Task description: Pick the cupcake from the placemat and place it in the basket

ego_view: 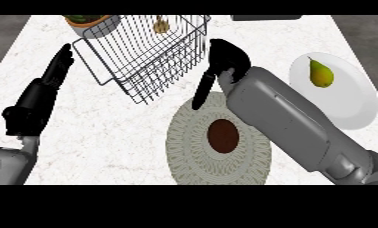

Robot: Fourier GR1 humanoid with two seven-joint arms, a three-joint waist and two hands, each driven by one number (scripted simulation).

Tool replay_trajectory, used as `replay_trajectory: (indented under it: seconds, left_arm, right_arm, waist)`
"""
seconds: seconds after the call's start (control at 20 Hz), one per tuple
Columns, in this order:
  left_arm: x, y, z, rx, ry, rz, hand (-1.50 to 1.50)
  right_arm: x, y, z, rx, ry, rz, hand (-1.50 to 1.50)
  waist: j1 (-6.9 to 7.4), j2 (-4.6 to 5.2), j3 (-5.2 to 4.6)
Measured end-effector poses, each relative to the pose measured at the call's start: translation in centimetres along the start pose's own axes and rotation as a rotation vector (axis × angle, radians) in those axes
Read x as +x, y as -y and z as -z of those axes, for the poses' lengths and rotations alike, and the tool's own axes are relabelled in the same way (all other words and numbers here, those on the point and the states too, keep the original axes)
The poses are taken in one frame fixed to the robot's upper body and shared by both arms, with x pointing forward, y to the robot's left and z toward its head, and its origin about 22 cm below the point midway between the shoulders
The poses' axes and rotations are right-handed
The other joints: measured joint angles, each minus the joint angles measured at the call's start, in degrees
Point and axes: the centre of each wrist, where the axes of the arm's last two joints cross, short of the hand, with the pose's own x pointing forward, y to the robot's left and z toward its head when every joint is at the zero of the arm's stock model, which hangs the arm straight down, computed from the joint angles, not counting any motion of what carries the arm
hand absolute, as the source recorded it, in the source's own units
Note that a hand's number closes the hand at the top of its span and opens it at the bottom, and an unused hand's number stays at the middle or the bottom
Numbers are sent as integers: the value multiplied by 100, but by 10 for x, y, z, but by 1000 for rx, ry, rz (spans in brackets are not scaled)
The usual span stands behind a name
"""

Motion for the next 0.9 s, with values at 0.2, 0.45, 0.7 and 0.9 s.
replay_trajectory:
  seconds: [0.2, 0.45, 0.7, 0.9]
  left_arm:
    - [1, -1, 1, -2, 11, -5, 0]
    - [2, -4, 2, -7, 11, -2, 0]
    - [0, -1, 0, -8, 16, -1, 0]
    - [0, -2, 1, -10, 15, -5, 0]
  right_arm:
    - [-12, -14, 6, 58, -36, -33, -150]
    - [-29, -32, 12, 106, -67, -60, -150]
    - [-48, -47, 14, 123, -90, -78, -150]
    - [-59, -55, 12, 113, -95, -85, -150]
  waist:
    - [46, 29, 2]
    - [70, 42, 4]
    - [77, 49, 5]
    - [96, 58, 5]
